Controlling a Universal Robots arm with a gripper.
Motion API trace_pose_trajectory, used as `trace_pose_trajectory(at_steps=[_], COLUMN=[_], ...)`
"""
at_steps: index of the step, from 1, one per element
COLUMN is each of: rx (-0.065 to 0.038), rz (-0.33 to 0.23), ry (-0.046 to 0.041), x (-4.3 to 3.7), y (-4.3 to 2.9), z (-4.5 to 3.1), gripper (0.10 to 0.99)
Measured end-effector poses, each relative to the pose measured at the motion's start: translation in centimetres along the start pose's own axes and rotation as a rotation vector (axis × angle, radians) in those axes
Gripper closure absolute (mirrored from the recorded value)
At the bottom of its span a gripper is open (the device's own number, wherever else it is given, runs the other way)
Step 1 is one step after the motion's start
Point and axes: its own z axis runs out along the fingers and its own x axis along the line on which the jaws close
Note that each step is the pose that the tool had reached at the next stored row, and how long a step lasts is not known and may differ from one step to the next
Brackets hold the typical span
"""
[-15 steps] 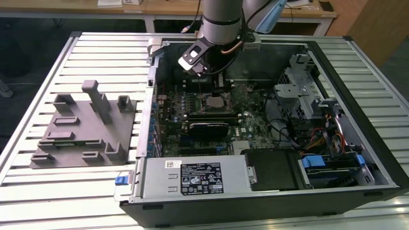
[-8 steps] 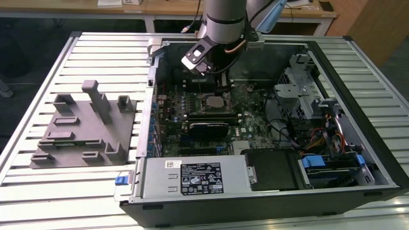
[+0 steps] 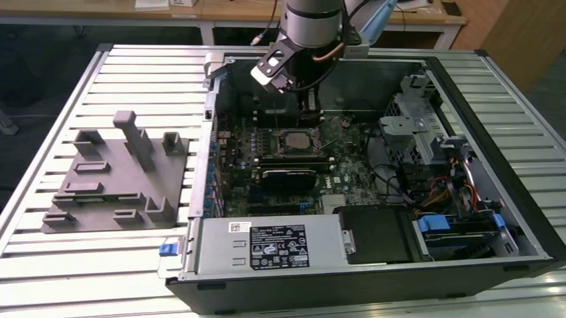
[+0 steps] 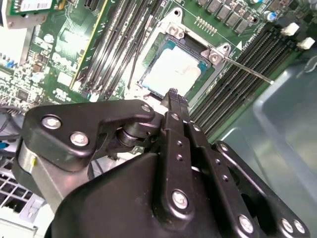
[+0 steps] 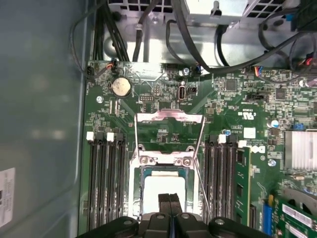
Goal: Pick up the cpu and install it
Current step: 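Place the cpu into insertion slot, then close the cpu cover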
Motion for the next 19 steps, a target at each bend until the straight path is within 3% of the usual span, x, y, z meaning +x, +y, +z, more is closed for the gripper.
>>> trace_pose_trajectory(at_steps=[19], rx=[0.000], rz=[0.000], ry=[0.0001], x=[-0.02], y=[0.02], z=[-0.62], gripper=[0.980])
